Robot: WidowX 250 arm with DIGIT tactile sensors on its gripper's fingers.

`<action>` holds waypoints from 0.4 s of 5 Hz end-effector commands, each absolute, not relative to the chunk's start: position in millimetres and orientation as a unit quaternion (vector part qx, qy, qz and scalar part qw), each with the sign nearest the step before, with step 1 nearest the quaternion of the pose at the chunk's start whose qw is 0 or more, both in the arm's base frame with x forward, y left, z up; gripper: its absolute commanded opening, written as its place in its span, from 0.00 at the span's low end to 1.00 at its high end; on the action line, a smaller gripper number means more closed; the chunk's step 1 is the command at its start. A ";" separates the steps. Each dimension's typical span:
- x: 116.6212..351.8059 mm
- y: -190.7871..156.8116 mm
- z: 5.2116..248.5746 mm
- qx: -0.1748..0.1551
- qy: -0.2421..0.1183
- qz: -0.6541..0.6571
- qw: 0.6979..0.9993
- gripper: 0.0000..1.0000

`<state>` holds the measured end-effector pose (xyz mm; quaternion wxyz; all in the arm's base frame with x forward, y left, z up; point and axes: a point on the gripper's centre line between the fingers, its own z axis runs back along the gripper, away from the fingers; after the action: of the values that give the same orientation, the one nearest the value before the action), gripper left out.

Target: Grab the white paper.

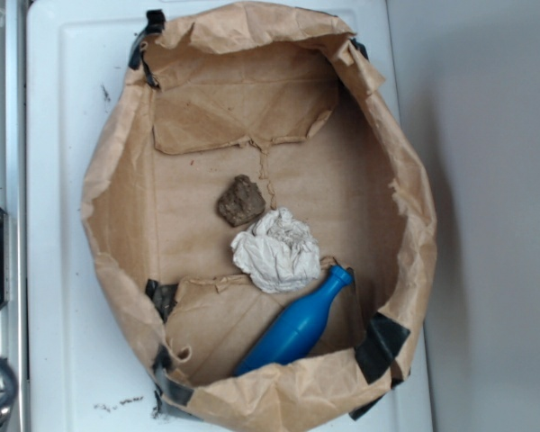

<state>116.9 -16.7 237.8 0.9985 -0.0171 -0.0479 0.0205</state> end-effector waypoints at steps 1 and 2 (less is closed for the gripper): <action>116.9 -16.7 237.8 -0.017 -0.048 0.020 0.998 1.00; 166.9 -25.1 228.4 0.019 -0.020 -0.036 0.999 1.00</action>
<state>169.7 -23.9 215.4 0.9992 0.0210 0.0063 -0.0343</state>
